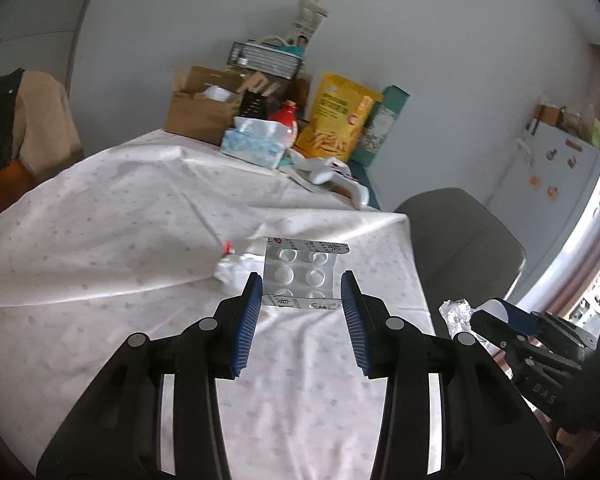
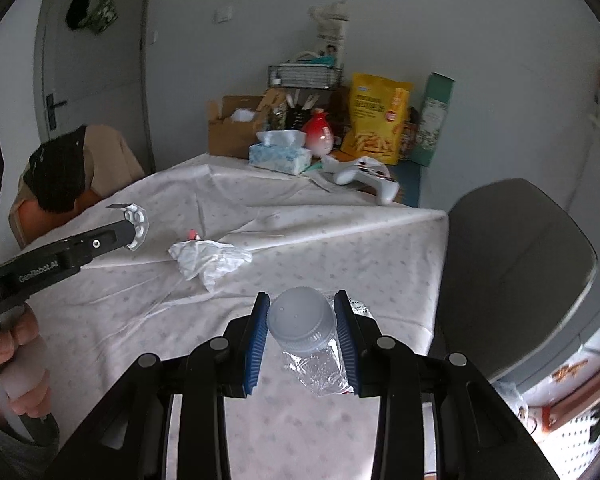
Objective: Collect trash
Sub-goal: 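Carry the blister pack and bottle in both tools to the bin, then open both tools over the bin to drop the blister pack and bottle, then bring both open tools back over the table toward the remaining tissue, then lower the right tool onto the crumpled white tissue and close it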
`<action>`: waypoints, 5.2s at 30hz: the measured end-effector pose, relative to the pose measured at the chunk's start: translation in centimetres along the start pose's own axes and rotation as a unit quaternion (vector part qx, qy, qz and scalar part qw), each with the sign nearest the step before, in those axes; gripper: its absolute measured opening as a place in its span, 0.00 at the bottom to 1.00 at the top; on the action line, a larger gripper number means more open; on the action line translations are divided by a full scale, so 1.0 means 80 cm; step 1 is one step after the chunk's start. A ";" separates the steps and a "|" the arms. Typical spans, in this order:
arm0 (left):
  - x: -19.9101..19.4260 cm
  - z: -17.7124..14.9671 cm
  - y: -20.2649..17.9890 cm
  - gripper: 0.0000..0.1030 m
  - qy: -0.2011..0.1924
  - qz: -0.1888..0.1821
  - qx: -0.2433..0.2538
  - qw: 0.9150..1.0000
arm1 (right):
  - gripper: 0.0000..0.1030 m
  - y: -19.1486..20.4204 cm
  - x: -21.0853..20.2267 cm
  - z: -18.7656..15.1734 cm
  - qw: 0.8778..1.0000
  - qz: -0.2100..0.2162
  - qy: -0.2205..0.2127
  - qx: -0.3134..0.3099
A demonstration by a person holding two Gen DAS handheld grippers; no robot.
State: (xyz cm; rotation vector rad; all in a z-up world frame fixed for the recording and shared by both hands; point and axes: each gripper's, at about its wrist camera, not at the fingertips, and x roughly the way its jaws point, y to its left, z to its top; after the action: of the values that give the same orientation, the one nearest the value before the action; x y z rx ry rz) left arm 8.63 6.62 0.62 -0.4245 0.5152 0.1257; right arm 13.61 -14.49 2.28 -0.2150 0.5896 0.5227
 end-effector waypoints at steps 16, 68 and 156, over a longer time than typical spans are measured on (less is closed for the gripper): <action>0.031 -0.047 -0.140 0.40 0.061 -0.049 0.081 0.994 | 0.32 -0.148 -0.072 -0.105 0.992 -0.071 0.012 0.106; 0.184 -0.309 -0.475 0.40 0.318 -0.210 0.314 0.870 | 0.83 -0.420 -0.172 -0.415 0.867 -0.266 0.080 0.413; 0.023 0.002 0.149 0.94 0.027 0.080 -0.080 0.993 | 0.92 0.055 0.133 -0.027 0.984 0.091 0.097 0.120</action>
State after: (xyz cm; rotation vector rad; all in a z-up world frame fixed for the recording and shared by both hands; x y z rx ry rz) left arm 7.65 17.47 -4.51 -0.5447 0.5954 0.3115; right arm 17.81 -7.18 -5.82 0.0185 0.8611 0.6046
